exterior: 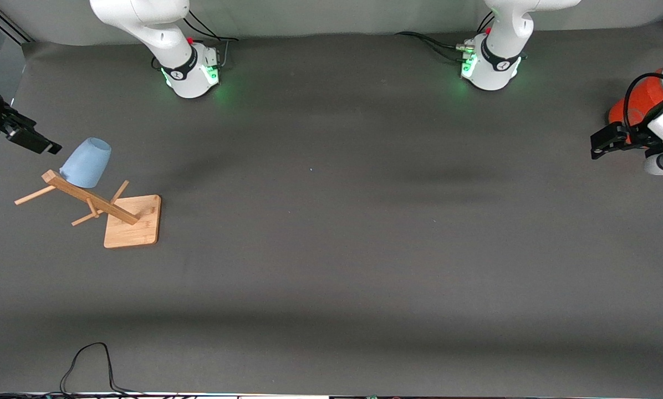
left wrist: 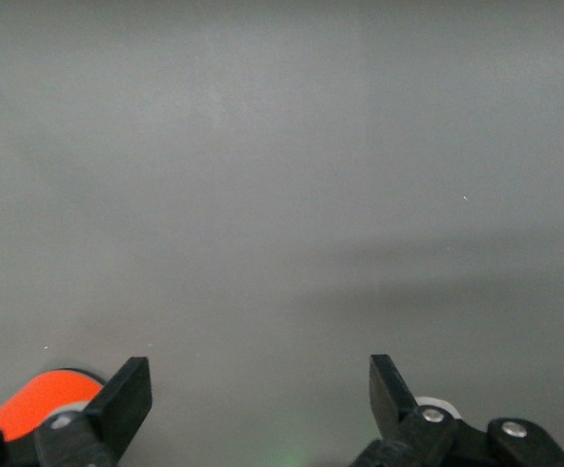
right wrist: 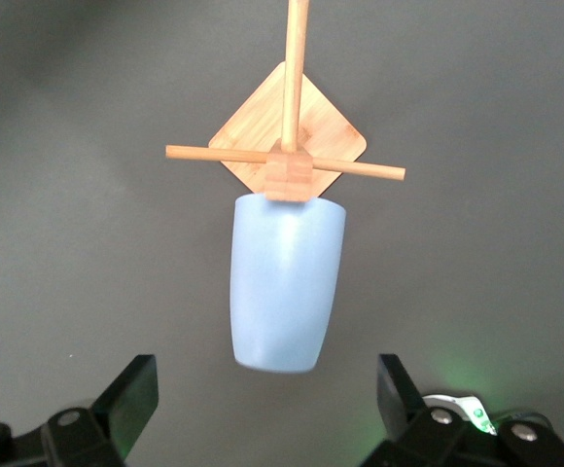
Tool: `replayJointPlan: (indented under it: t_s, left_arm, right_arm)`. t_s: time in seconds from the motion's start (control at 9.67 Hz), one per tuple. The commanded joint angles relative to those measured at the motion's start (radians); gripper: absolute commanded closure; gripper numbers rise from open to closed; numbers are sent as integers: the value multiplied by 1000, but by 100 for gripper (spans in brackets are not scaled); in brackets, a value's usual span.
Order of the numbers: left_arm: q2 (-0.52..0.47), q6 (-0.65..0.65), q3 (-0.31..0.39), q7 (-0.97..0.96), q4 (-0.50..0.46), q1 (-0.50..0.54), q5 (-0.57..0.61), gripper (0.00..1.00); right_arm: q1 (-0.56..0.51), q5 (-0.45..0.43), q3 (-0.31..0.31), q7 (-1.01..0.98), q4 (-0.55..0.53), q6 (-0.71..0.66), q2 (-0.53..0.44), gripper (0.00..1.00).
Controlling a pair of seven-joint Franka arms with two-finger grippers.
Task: Rotate and upright cup with both arms
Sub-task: 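Close the right gripper around the blue cup's body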
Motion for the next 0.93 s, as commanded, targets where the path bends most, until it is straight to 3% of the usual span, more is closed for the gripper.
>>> replayJointPlan:
  t_s: [0.0, 0.31, 0.52, 0.83]
  left_arm:
    - [9, -27, -1, 16, 39, 7, -3, 0]
    - [2, -47, -1, 13, 70, 25, -12, 0]
    - [-1, -90, 7, 19, 132, 74, -92, 0]
    - [8, -92, 13, 17, 147, 97, -106, 0]
  right_arm:
    - [4, -13, -17, 25, -110, 114, -12, 0]
    - [4, -3, -19, 25, -216, 252, 0, 0]
    - [4, 3, -19, 25, -227, 283, 32, 0]
    - [4, 3, -19, 25, -254, 303, 47, 0]
